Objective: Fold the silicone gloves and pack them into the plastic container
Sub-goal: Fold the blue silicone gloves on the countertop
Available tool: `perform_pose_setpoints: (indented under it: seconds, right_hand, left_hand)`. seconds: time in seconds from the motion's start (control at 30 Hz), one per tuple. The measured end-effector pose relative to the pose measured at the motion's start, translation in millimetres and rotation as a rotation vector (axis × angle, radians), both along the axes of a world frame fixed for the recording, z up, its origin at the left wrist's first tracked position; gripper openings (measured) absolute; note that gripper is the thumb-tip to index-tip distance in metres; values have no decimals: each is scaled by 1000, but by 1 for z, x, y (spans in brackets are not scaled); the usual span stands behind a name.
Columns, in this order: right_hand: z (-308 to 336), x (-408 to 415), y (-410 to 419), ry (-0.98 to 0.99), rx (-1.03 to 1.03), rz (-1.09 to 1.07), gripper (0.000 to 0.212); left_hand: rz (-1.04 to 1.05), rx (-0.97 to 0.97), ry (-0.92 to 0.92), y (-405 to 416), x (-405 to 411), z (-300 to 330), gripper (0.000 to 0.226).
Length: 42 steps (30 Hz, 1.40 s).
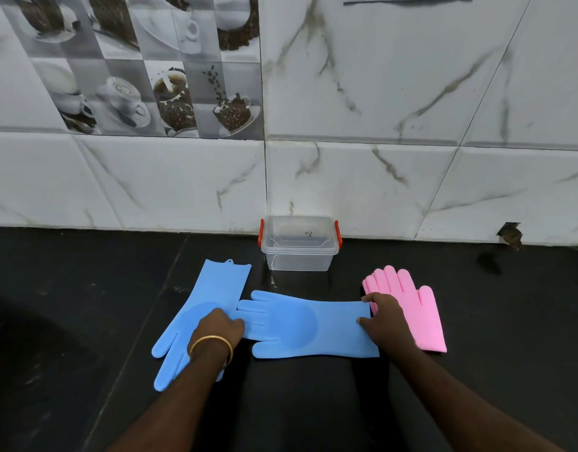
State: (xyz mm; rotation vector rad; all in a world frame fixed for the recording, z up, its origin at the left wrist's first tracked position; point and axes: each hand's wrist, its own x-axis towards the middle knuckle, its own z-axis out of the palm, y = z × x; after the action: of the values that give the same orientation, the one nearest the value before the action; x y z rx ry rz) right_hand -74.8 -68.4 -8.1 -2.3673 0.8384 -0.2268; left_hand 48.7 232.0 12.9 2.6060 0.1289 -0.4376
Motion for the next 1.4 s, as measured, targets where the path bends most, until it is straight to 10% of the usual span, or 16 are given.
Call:
perform_pose_setpoints:
  seconds: [0.4, 0.7, 1.03, 1.4]
  right_hand:
    - [-4, 1, 16, -47, 27, 67, 33]
    - [37, 17, 85, 64, 585, 358, 22]
    - [59, 21, 162, 243, 902, 649, 42]
    - [95, 36, 93, -481, 1576, 53, 33]
  left_hand:
    - [-178, 207, -123, 23, 15, -12, 34]
    - [-234, 69, -176, 15, 69, 46, 24]
    - [-505, -921, 416, -19, 63, 152, 32]
    - [-657, -1194, 866, -39, 60, 130, 62]
